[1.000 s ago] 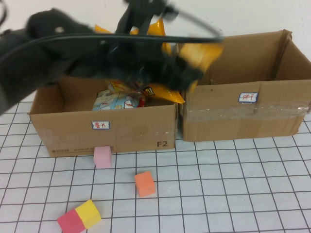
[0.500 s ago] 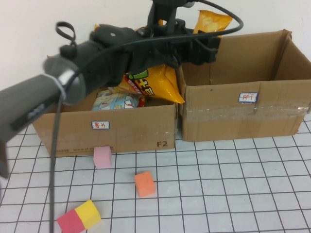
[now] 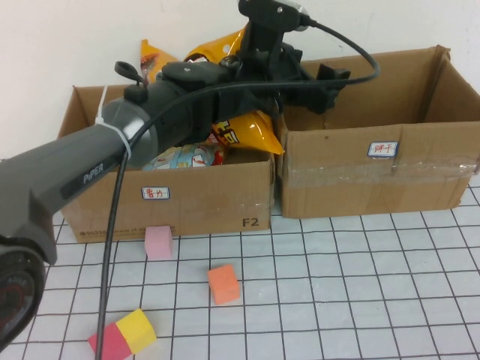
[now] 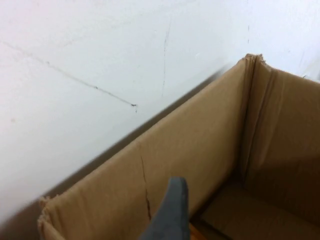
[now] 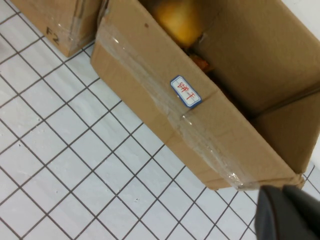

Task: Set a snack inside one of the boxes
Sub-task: Place the biscuit in the biscuit box

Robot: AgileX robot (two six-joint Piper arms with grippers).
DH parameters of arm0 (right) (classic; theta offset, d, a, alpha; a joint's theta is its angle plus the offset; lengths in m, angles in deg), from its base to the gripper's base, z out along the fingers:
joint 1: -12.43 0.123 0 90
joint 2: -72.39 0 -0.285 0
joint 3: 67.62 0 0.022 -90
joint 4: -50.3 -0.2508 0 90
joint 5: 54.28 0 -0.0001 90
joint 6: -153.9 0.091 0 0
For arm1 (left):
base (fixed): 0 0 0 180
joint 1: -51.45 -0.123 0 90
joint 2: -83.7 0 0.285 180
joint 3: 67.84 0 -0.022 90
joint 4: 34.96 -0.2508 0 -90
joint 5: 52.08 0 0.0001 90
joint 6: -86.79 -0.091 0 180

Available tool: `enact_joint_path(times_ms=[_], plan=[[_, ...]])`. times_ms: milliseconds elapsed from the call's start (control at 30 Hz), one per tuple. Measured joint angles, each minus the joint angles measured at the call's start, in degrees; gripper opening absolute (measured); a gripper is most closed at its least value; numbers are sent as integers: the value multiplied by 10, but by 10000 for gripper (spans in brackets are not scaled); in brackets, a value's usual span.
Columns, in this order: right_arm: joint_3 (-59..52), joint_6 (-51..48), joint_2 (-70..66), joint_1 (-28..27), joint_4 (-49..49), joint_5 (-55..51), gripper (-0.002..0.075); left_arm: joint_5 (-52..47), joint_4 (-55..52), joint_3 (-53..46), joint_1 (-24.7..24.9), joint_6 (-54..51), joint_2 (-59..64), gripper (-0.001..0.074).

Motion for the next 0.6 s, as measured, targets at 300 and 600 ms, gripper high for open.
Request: enact_joint_path(times_ms=[300, 600], plan=[[0, 0, 0, 0, 1, -4, -1, 108, -22, 0, 0, -12, -14, 556], [0, 0, 0, 0, 1, -6, -1, 162, -22, 0, 0, -17, -17, 237]])
